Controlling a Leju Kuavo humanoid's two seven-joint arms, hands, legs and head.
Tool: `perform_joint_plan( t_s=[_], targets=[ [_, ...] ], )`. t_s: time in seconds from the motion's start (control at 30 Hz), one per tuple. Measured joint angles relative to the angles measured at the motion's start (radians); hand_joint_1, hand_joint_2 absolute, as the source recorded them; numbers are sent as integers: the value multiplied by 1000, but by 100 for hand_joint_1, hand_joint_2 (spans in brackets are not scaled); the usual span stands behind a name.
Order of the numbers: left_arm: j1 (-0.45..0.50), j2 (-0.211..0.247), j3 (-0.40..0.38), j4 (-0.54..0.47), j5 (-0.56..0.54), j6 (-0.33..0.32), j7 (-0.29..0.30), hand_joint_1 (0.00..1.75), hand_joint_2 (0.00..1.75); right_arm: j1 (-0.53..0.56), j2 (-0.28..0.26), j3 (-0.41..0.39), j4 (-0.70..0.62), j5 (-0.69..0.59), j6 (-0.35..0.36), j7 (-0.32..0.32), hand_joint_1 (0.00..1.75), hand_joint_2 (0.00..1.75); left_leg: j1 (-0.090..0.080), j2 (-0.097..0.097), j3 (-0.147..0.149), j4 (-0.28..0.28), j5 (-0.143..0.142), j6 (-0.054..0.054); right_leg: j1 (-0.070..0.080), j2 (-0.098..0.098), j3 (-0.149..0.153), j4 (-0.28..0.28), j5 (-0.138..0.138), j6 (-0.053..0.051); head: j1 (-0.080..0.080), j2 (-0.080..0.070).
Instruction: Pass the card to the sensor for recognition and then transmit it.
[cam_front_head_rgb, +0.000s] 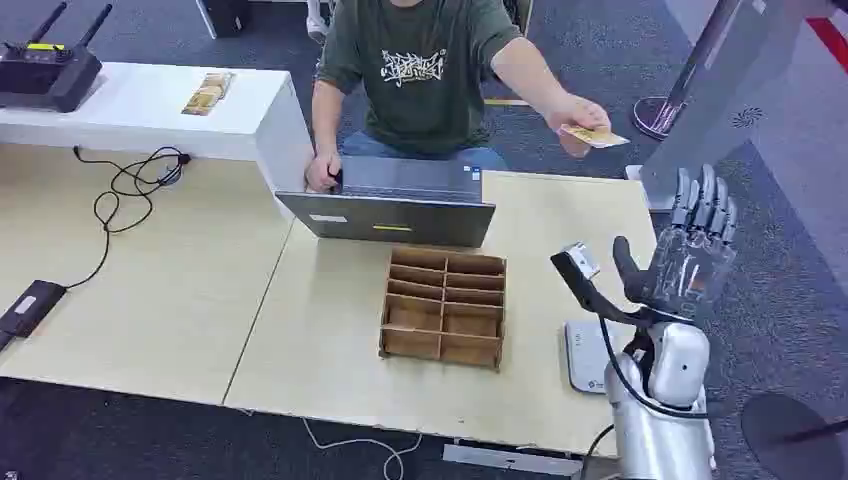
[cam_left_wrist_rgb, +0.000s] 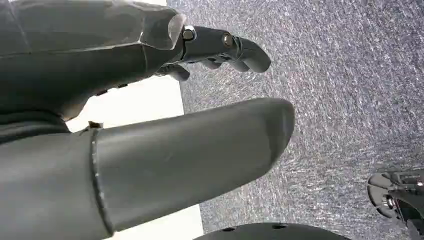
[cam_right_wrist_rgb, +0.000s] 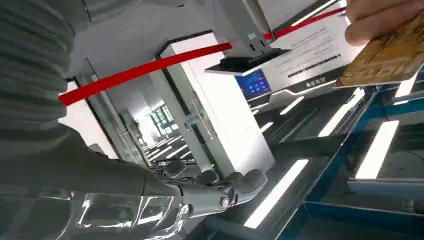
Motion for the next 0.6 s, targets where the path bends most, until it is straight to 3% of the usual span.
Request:
perform_joint_plan(
  t_s=[0.6],
  targets=[
    [0, 2, 0, 0, -13, -2, -1, 0, 0, -172, -54, 123, 175, -59, 33, -61, 0, 175, 0, 0, 0, 0, 0, 0, 0, 0, 0, 0, 0, 0, 0, 0]
  ],
)
